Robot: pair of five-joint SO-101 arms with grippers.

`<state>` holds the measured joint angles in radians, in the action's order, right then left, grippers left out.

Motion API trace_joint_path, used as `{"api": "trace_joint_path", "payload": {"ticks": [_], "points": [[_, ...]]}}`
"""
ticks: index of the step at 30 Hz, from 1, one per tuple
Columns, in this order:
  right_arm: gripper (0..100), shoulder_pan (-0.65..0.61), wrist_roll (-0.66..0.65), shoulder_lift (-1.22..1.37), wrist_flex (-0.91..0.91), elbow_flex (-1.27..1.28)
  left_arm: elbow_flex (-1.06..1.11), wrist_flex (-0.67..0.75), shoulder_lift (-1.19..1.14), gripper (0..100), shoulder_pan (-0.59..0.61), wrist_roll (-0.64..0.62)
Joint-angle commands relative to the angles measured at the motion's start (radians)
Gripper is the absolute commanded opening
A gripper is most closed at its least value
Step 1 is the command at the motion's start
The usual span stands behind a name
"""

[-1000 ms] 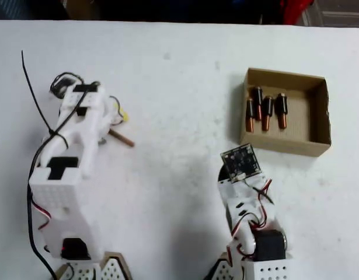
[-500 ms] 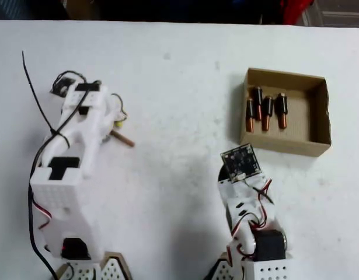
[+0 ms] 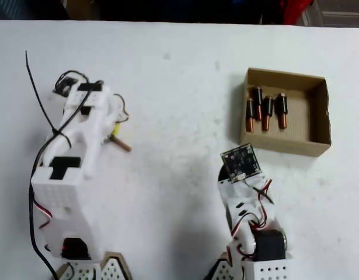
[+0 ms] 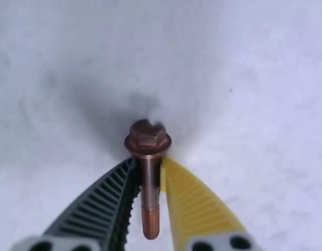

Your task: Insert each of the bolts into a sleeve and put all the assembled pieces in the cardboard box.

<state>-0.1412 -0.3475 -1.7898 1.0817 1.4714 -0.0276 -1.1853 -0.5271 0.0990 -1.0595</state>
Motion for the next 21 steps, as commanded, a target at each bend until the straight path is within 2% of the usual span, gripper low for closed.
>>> {"api": "trace_joint_path", "payload": {"ticks": [1, 4, 9, 18, 21], "points": [[1.7, 0.010, 0.002, -0.012, -0.024, -0.005, -0.021, -0.011, 0.002, 2, -0.007, 0.026], [1.7, 0.010, 0.002, -0.012, -0.024, -0.005, -0.017, -0.012, 0.004, 2, -0.007, 0.170], [1.7, 0.010, 0.002, -0.012, -0.024, -0.005, -0.017, -0.015, 0.012, 2, -0.007, 0.499], [1.7, 0.010, 0.000, -0.012, -0.024, -0.005, -0.023, -0.132, 0.013, 2, -0.013, 1.042], [1.7, 0.010, 0.000, -0.012, -0.024, -0.005, -0.021, -0.132, 0.013, 2, -0.013, 1.162]]}}
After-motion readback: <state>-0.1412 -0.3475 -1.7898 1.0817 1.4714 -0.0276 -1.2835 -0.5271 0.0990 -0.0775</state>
